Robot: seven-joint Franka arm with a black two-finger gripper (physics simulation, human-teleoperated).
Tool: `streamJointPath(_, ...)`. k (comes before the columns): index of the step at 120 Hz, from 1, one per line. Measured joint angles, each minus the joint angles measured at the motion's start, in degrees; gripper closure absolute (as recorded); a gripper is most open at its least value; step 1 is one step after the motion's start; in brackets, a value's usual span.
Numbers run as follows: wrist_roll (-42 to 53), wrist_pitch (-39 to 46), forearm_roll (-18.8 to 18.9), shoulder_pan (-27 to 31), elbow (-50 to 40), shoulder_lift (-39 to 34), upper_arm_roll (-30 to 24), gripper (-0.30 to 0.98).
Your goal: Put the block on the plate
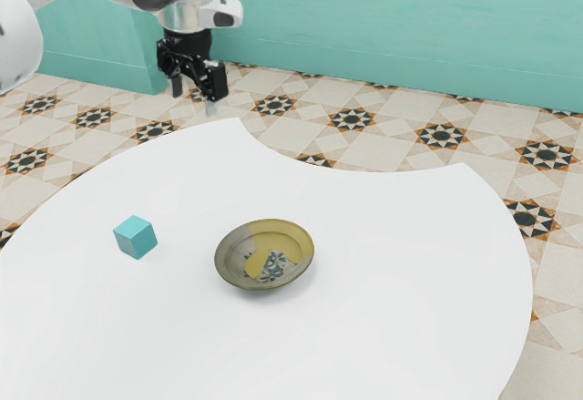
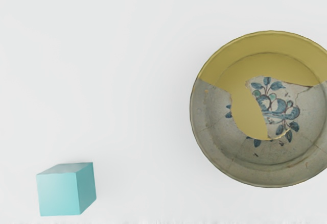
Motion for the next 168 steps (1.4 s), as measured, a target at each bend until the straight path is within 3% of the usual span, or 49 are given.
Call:
streamJointPath(21,4.56,0.66,1.40,5.05,-6.15,0.29,-0.02,0.00)
streamJointPath(45,8.25,2.84,1.64,11.94,-8.58,5.93,-0.04,0.00)
streamJointPath(59,9.85,4.34,0.98,14.98,-9.77,9.66,-0.07,0.00)
streamJointPath(72,11.11,6.35,-2.23,17.03,-12.27,11.81,0.04,0.00)
streamJointPath(96,12.99,11.48,-8.31,17.93,-18.18,12.67,2.69,0.00)
streamJointPath(119,14.51,19.02,-9.32,18.03,-18.68,14.35,5.52,0.00)
streamJointPath(144,15.69,24.80,-13.13,18.24,-21.90,14.70,5.80,0.00)
streamJointPath(168,16.52,28.34,-13.70,18.39,-24.08,14.71,5.90,0.00)
